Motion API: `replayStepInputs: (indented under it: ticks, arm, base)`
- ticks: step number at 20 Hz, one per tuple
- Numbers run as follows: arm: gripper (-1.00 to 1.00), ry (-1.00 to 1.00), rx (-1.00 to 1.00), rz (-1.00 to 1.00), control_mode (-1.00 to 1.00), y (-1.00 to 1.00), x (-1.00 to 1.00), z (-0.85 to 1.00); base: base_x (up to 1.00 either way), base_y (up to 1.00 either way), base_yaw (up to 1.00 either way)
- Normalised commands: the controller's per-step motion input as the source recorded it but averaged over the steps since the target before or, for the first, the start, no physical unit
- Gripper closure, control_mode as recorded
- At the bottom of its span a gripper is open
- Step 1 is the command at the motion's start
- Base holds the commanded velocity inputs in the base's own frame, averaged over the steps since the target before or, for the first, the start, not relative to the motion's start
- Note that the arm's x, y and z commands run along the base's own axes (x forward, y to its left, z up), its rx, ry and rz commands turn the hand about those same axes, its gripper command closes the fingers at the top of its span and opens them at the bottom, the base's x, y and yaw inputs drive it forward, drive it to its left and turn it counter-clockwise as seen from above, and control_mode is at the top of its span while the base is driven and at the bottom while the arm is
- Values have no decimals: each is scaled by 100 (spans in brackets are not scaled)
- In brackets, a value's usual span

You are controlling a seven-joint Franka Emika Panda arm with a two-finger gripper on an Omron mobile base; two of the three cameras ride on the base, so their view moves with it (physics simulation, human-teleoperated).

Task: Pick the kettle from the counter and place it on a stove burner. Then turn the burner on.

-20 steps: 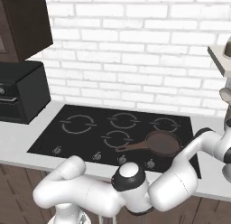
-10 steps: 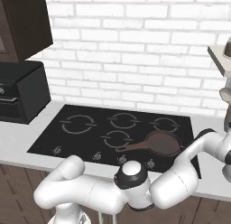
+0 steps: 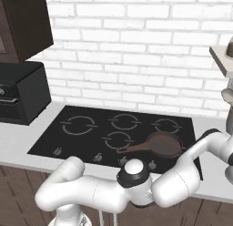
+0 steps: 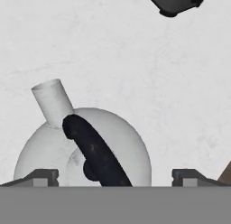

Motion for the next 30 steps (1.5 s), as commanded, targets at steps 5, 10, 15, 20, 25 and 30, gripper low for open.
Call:
replayStepInputs:
  ticks: [5, 10, 15, 20, 25, 30]
  arm:
    - [100, 0, 0, 0, -100, 0, 0, 0]
    - [100, 0, 0, 0, -100, 0, 0, 0]
    - [100, 0, 0, 0, -100, 0, 0, 0]
    - [100, 0, 0, 0, -100, 4, -2, 0]
    - [100, -9, 0, 0, -100, 24, -42, 34]
    - [100, -19, 0, 0, -100, 39, -51, 46]
  base:
    - [0, 0, 0]
    - [0, 0, 0]
    - [0, 0, 0]
    - [0, 0, 0]
    - [0, 0, 0]
    - [0, 0, 0]
